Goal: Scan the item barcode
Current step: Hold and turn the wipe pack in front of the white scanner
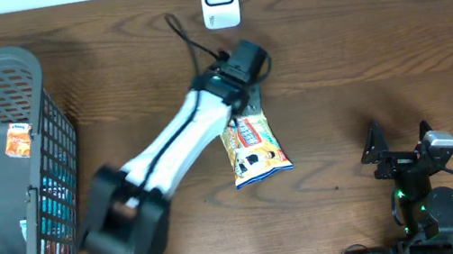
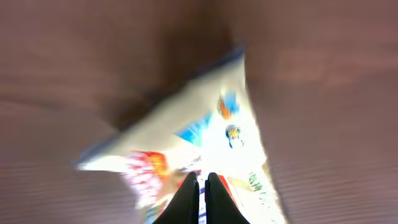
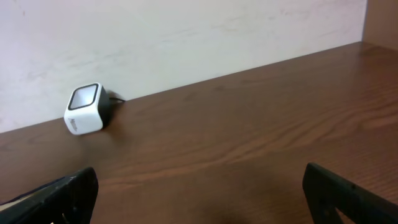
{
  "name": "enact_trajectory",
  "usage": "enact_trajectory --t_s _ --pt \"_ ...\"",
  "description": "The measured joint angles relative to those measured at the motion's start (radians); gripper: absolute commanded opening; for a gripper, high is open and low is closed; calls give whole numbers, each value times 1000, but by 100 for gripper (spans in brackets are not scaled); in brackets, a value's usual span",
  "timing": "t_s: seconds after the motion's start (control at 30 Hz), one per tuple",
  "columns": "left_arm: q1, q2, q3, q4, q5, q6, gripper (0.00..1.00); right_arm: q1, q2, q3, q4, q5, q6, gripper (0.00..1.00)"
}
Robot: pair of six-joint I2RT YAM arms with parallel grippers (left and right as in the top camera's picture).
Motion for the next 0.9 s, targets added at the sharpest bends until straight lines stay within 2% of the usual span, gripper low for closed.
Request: enact_trajectory --t_s 0.1,0.2,0.37,0.53,0.7,0.77,0.9 --pt "19 -70 22 5 -50 -11 8 0 0 0 0 0 0 99" --pt "42 -68 24 6 -71 -40 7 0 0 0 0 0 0 99" --pt "65 42 1 21 -61 -79 8 0 0 0 0 0 0 99" --pt "65 201 -10 72 18 -88 8 0 0 0 0 0 0 99" --pt "69 223 -5 74 28 -72 8 0 0 0 0 0 0 99" --pt "71 223 8 53 14 -41 8 0 0 0 0 0 0 99" --pt "97 224 84 -89 -34 10 8 0 0 0 0 0 0 99"
